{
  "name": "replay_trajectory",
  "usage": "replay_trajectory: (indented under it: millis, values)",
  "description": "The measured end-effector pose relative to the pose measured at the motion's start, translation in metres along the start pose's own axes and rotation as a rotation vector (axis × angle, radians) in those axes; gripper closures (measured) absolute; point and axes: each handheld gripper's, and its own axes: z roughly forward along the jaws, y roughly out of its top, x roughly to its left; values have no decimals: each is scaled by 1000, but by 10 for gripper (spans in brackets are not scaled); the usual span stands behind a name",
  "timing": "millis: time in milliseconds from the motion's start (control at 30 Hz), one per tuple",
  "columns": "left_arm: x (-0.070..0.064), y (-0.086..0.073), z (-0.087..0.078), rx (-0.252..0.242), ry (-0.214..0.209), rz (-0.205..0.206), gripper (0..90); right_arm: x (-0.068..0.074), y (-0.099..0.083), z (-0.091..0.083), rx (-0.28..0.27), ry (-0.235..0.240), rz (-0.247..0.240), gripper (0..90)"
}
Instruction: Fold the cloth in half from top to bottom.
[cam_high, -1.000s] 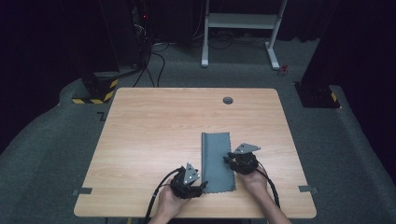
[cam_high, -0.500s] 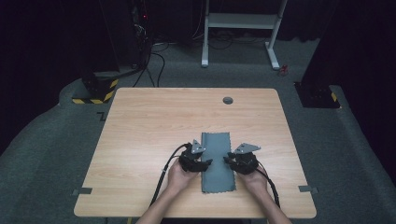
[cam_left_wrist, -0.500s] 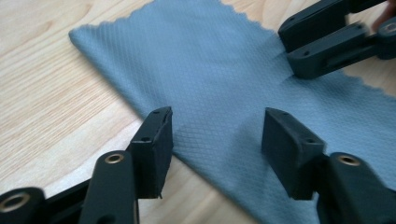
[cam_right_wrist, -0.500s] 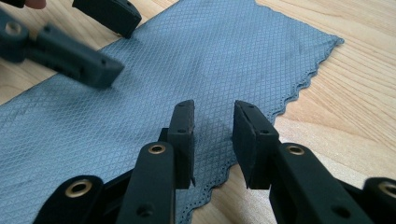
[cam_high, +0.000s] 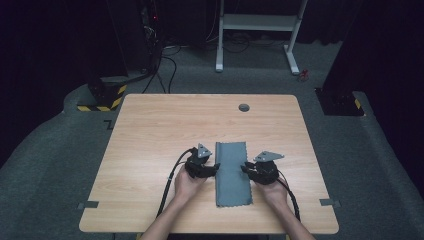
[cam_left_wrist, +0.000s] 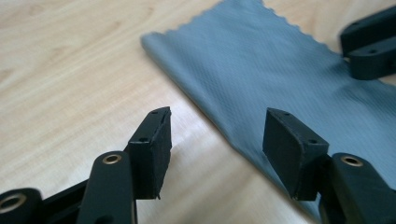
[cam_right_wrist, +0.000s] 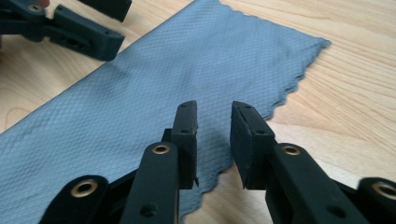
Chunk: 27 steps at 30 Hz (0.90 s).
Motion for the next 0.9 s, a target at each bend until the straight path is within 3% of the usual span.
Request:
replay_trajectory:
  millis: [133,233,433,533,667,767,900]
  values:
    - [8,12,10,-2,36,-46,423,-7,4,-1,20,-19,5,747]
    - [13,19,17,10,61,-52,423,-12,8,-2,17,-43,9,757]
    - [18,22,24,66,123,-21,425,-18,13,5,42,-57,7,755]
    - [24,20,26,66,110,-44,403,-20,13,10,78,-72,-8,754]
    - [27,23,27,74,138,-40,433,-26,14,9,90,-95,-7,757]
    - [35,23,28,58,98,-110,430,-31,16,8,83,-86,11,745]
    - [35,28,29,24,69,-114,426,-35,24,11,61,-76,58,698]
